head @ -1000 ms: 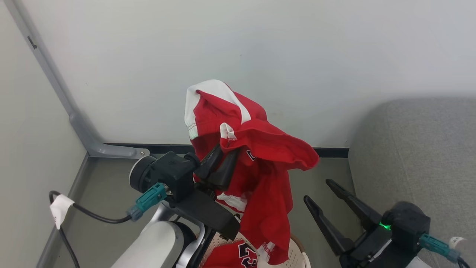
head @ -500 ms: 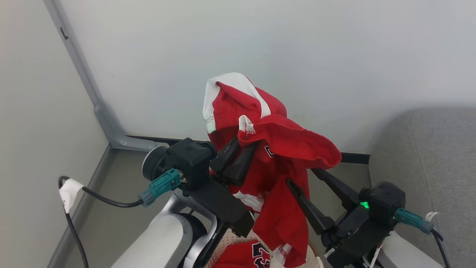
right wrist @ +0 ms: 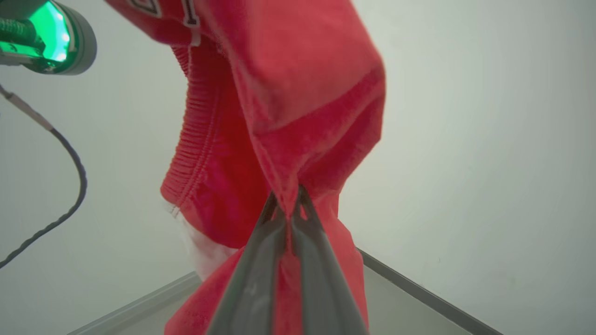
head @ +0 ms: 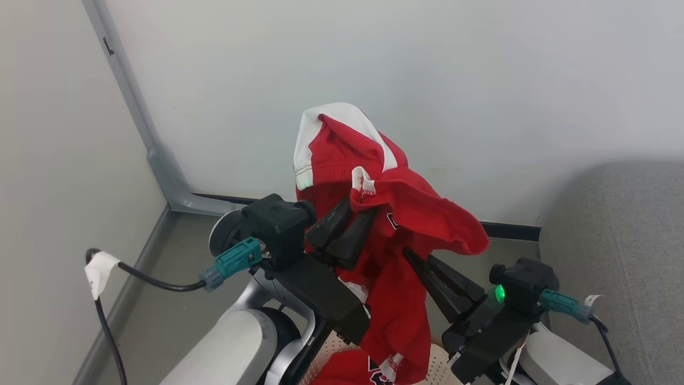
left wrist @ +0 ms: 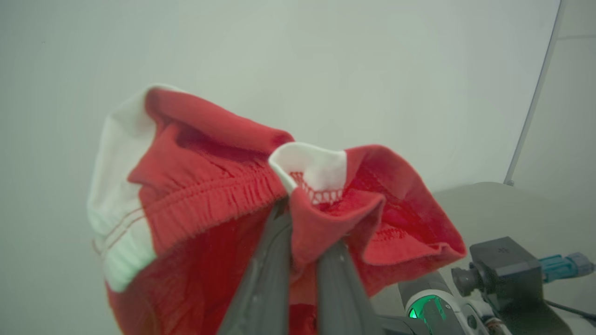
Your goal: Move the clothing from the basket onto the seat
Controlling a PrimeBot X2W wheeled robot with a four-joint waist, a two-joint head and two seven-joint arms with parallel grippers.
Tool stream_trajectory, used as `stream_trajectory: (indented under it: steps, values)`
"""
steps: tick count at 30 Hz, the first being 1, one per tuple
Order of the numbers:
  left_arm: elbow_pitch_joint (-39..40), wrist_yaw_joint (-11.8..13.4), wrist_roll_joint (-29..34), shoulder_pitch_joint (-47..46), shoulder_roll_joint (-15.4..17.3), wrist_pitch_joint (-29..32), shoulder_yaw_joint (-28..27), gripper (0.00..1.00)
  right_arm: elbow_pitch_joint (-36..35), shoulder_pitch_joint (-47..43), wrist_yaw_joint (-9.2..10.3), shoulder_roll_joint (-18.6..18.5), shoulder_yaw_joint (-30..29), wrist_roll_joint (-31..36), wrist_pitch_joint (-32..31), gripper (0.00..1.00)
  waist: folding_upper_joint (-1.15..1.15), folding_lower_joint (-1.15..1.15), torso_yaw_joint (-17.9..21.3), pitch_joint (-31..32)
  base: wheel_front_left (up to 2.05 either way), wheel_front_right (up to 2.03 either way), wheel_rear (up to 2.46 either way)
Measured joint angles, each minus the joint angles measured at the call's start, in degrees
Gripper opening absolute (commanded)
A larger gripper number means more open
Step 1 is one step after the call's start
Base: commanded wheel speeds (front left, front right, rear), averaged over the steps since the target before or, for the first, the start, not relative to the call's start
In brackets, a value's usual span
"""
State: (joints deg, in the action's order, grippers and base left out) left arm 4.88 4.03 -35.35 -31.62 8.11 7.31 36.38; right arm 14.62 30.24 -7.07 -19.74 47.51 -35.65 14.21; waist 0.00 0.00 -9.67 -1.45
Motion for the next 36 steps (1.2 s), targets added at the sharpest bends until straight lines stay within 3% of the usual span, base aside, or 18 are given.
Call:
stream_trajectory:
  steps: [10,11,15,16,24,36]
  values:
    - [1.45,0.59,-0.38,0.48,-0.27,0.66,-0.02,0.00,0.38,1.22,0.00,-0.42,1.29,-1.87,0.05,0.00,0.00,0.00,0.22,-0.22,0.00,0.00,0.00]
    - [1.53,0.63,-0.36,0.58,-0.35,0.66,-0.02,0.08,0.33,1.22,0.00,-0.53,1.16,-2.04,0.07,0.00,0.00,0.00,0.25,-0.24,0.00,0.00,0.00]
    - [2.09,1.57,0.27,2.13,-0.83,0.55,0.02,0.60,-0.34,1.18,0.00,-0.99,-0.30,-2.93,0.08,0.00,0.00,0.00,0.55,-0.38,0.00,0.00,0.00]
    - [2.12,1.60,0.47,2.55,-0.97,0.31,0.07,1.00,-0.56,1.18,0.00,-1.25,-0.86,-3.35,0.07,0.00,0.00,0.00,0.63,-0.37,0.00,0.00,0.00]
    - [2.60,2.59,3.85,7.73,-0.71,-1.97,-0.88,1.00,-2.87,1.15,0.00,-2.68,-6.41,-3.76,0.08,0.00,0.00,0.00,2.33,-0.47,0.00,0.00,0.00]
    - [1.90,3.09,8.10,15.86,-1.47,-5.43,-0.64,1.00,-3.18,0.90,0.02,-7.68,-16.29,-4.37,0.09,0.00,0.00,0.00,5.52,-1.15,0.00,0.00,0.00]
